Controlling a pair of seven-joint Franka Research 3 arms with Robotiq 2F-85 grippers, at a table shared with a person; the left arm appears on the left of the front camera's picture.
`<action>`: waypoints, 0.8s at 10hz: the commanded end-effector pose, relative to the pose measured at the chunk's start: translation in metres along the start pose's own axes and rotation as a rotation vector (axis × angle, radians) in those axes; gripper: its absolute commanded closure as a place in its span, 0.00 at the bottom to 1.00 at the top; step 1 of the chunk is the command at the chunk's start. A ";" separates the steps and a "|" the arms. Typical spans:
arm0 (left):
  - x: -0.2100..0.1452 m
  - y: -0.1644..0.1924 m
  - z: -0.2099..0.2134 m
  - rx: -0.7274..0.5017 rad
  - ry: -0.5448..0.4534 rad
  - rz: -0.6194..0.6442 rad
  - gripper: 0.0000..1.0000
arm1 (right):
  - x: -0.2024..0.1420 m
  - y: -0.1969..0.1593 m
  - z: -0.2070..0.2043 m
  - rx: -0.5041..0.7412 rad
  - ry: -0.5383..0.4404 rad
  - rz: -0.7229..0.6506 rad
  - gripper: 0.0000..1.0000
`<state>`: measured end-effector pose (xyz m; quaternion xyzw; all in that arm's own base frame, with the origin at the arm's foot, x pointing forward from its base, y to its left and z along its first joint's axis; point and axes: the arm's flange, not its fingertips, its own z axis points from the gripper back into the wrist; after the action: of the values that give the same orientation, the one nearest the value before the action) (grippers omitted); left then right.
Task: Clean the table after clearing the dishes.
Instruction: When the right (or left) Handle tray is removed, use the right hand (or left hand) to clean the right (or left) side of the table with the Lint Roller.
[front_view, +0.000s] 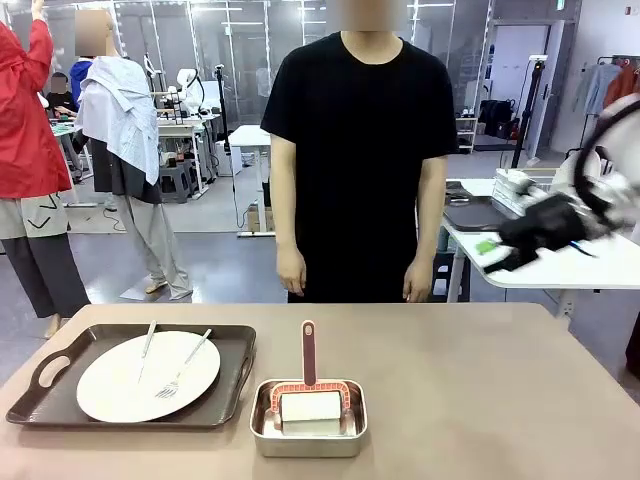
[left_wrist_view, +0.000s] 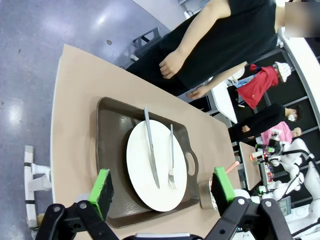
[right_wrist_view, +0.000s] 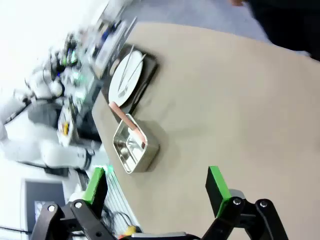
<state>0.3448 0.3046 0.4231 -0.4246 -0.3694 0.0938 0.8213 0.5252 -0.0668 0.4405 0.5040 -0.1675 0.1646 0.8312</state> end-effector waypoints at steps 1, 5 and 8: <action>0.001 -0.001 0.004 -0.010 -0.001 -0.002 0.00 | -0.061 -0.007 0.050 0.010 -0.402 -0.256 0.00; 0.001 -0.001 0.004 -0.010 -0.001 -0.002 0.00 | -0.182 -0.042 0.099 0.092 -0.631 -0.393 0.00; 0.001 -0.001 0.004 -0.010 -0.001 -0.002 0.00 | -0.193 -0.049 0.092 0.071 -0.632 -0.431 0.00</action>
<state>0.3449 0.3046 0.4231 -0.4246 -0.3694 0.0938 0.8213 0.3568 -0.2011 0.3497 0.5954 -0.2914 -0.1804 0.7266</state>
